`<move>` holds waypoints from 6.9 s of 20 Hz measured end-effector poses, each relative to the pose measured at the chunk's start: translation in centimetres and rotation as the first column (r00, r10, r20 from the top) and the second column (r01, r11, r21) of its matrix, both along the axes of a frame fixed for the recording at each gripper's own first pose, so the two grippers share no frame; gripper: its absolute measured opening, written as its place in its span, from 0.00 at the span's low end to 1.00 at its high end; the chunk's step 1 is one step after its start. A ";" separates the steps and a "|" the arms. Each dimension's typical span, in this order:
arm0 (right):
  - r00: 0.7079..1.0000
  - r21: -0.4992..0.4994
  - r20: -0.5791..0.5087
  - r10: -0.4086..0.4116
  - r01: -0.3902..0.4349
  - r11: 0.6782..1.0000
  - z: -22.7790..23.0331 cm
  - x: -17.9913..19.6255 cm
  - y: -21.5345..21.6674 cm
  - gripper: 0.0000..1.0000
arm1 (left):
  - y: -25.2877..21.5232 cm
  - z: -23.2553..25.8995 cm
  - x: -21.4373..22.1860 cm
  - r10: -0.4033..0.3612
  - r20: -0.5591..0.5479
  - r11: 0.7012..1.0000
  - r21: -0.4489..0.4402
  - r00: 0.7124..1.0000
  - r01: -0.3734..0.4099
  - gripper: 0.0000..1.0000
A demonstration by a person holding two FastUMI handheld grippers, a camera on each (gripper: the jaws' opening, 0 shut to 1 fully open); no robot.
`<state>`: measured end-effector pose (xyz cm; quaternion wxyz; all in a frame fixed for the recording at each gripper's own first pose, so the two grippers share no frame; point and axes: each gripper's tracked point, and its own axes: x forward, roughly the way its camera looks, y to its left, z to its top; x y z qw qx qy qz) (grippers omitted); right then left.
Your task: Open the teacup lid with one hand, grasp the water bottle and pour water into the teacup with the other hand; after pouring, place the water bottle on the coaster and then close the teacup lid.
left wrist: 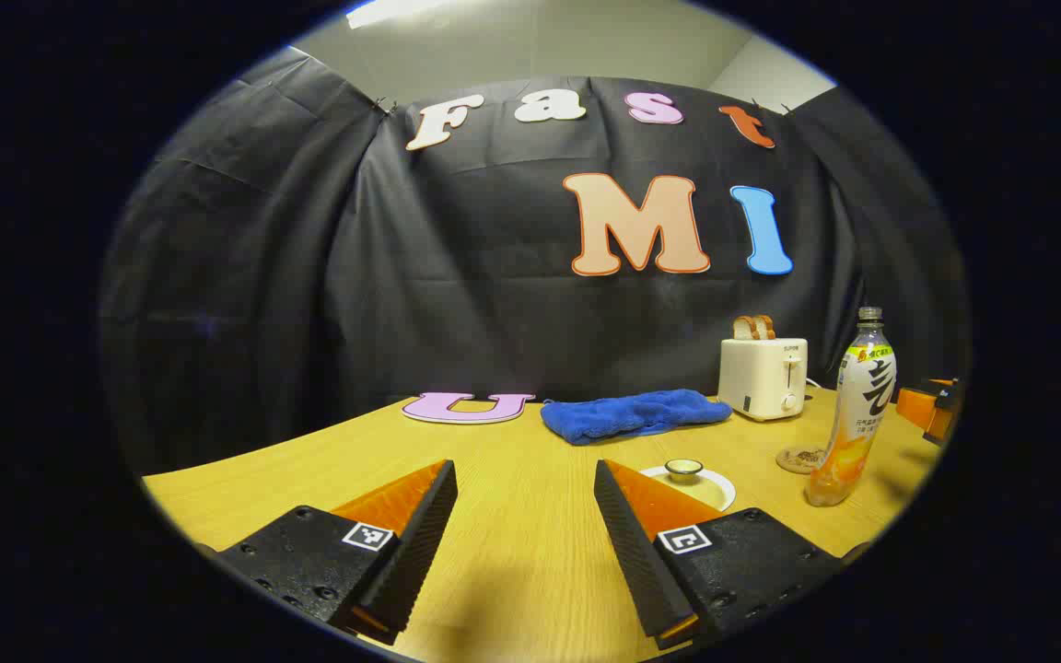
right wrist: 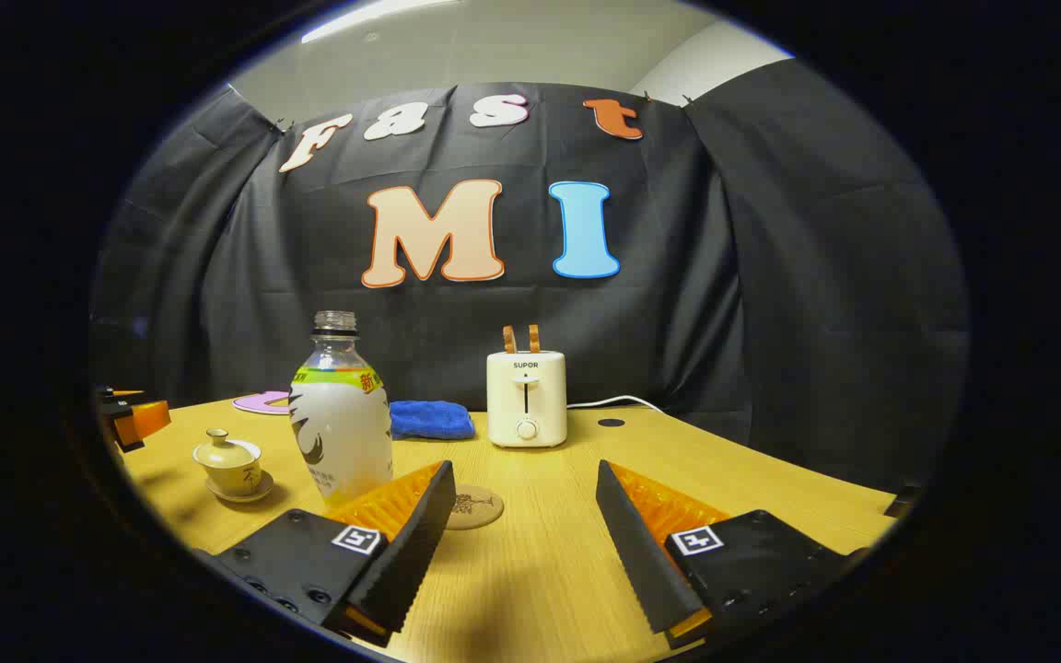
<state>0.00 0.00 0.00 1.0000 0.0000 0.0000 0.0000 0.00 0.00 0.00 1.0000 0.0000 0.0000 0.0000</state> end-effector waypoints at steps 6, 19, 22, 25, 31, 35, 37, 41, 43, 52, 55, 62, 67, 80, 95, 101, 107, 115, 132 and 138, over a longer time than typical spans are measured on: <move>1.000 -0.001 -0.001 0.001 -0.001 1.000 0.0 0.0 -0.1 0.95 | -0.1 -0.2 0.1 0.000 -0.006 1.000 -0.005 1.000 0.000 0.88; 1.000 0.000 -0.001 0.002 -0.002 1.000 0.1 0.0 -0.1 0.95 | -0.2 0.0 0.2 -0.002 -0.002 1.000 -0.003 1.000 0.002 0.88; 1.000 -0.001 -0.001 0.002 -0.002 1.000 0.0 0.0 -0.2 0.97 | -0.5 0.0 0.2 -0.017 -0.002 1.000 -0.002 1.000 0.017 0.88; 1.000 -0.001 -0.001 0.002 -0.002 1.000 0.0 0.0 -0.1 0.98 | -0.6 -0.1 0.2 -0.021 -0.005 1.000 -0.006 1.000 0.021 0.88; 1.000 0.000 -0.001 0.002 -0.002 1.000 0.1 -0.1 -0.2 0.98 | -4.0 0.2 0.2 -0.183 0.003 0.983 -0.008 0.983 0.183 0.88; 1.000 0.000 -0.001 0.008 -0.008 1.000 -0.1 0.0 -0.1 0.96 | -6.2 0.2 0.3 -0.297 0.002 0.955 -0.011 0.955 0.297 0.88; 1.000 0.000 -0.001 0.012 -0.012 1.000 0.0 -0.1 0.0 0.95 | -7.0 0.2 0.3 -0.332 0.004 0.943 -0.012 0.943 0.332 0.88; 1.000 0.000 -0.001 0.015 -0.015 1.000 0.1 -0.1 0.0 0.97 | -8.2 0.3 0.6 -0.370 0.005 0.929 -0.012 0.929 0.370 0.88; 1.000 0.000 -0.001 0.015 -0.015 1.000 0.0 -0.1 0.1 0.95 | -9.1 0.2 1.0 -0.397 0.002 0.918 -0.014 0.918 0.397 0.84; 1.000 0.000 -0.002 0.028 -0.028 1.000 0.0 -0.1 0.3 1.00 | -11.7 -0.9 3.0 -0.476 -0.058 0.880 -0.016 0.878 0.475 0.73; 0.999 0.001 -0.002 0.035 -0.035 0.999 0.1 0.0 0.4 0.95 | -12.3 -2.0 3.4 -0.494 -0.126 0.868 -0.022 0.860 0.495 0.68; 0.999 0.002 -0.001 0.046 -0.046 0.999 0.1 -0.1 0.7 0.97 | -12.0 -2.3 3.9 -0.497 -0.160 0.865 -0.010 0.853 0.502 0.47; 0.999 0.002 -0.001 0.046 -0.046 0.999 0.0 -0.2 0.7 1.00 | -11.8 -2.1 4.2 -0.484 -0.146 0.874 -0.020 0.863 0.486 0.29; 0.992 0.005 -0.004 0.126 -0.126 0.992 0.0 -0.2 2.2 0.97 | -8.3 0.0 3.7 -0.364 -0.005 0.931 -0.011 0.931 0.364 0.27; 0.888 0.018 -0.064 0.455 -0.455 0.890 -1.2 -1.6 10.7 0.94 | 3.5 -0.1 2.4 -0.086 -0.006 0.996 -0.002 0.996 0.086 0.27; 0.889 0.010 -0.127 0.440 -0.442 0.897 -2.1 -0.4 12.6 0.94 | 4.3 -0.2 2.5 -0.079 -0.005 0.997 -0.003 0.997 0.079 0.27; 0.912 0.011 -0.137 0.386 -0.388 0.922 -2.5 1.1 13.2 0.94 | 4.5 -0.2 2.7 -0.078 -0.004 0.997 -0.002 0.997 0.078 0.27; 0.922 -0.040 -0.193 0.335 -0.348 0.937 -3.2 2.3 13.9 0.70 | 4.7 -0.1 2.6 -0.071 -0.006 0.997 -0.002 0.997 0.071 0.27; 0.985 -0.759 -0.024 0.172 -0.129 0.638 4.7 4.2 15.3 0.67 | 5.0 -0.2 2.6 -0.058 -0.010 0.998 -0.005 0.998 0.058 0.27; 0.984 -0.923 0.036 0.172 -0.033 0.384 3.9 4.6 16.9 0.67 | 5.0 -0.3 2.7 -0.055 -0.010 0.998 -0.005 0.998 0.055 0.27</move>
